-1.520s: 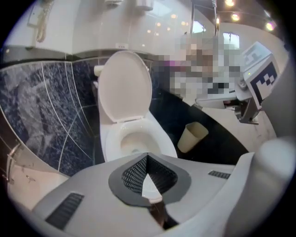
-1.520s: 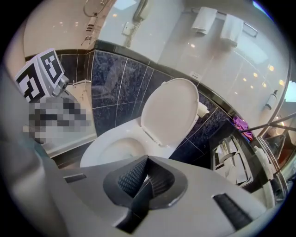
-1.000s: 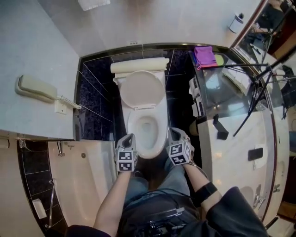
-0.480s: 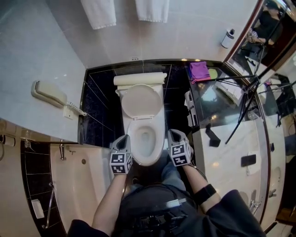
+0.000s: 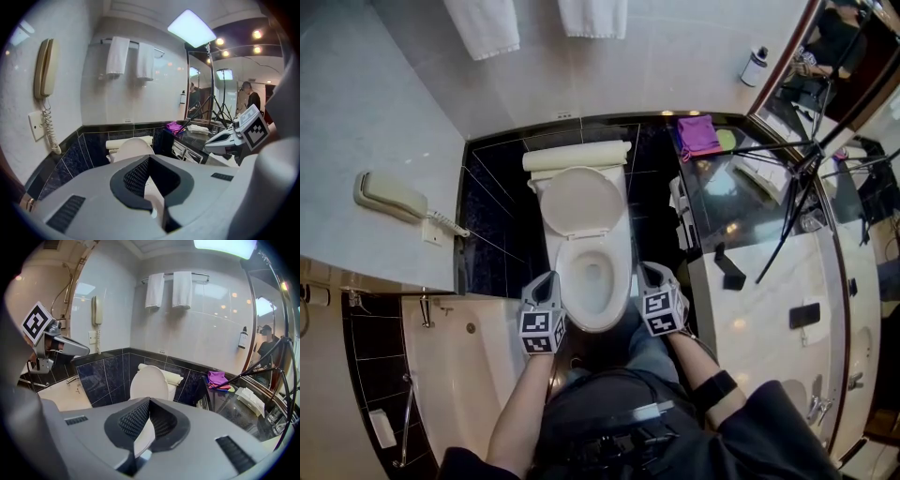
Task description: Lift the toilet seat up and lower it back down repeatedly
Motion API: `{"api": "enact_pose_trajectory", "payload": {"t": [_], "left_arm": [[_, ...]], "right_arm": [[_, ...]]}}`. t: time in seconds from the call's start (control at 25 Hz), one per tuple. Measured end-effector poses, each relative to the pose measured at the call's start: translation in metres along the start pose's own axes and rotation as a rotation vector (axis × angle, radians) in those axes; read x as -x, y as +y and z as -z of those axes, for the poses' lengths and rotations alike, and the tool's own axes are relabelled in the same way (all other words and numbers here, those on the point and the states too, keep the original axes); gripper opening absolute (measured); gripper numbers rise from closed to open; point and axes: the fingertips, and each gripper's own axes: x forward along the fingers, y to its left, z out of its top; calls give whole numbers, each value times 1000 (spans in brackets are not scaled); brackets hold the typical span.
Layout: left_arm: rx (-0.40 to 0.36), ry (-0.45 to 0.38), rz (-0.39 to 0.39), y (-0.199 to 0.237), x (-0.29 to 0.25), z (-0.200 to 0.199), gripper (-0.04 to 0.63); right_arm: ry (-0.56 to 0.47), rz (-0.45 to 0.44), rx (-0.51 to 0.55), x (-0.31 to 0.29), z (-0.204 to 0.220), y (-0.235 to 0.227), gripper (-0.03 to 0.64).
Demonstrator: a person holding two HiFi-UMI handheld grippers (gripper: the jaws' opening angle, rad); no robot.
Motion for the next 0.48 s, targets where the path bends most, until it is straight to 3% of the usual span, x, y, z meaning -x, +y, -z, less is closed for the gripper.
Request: {"api": "enact_pose_trajectory", "payload": {"t": [0.36,0.48], "left_arm": [[8,-5,6,-4,-17,1,-2],[-16,-9,16,-8,-27,8,-2]], "right_arm": [[25,10,-70,-10,6,-19,26],[68,-6,-121,-21,30,-25,94]]}}
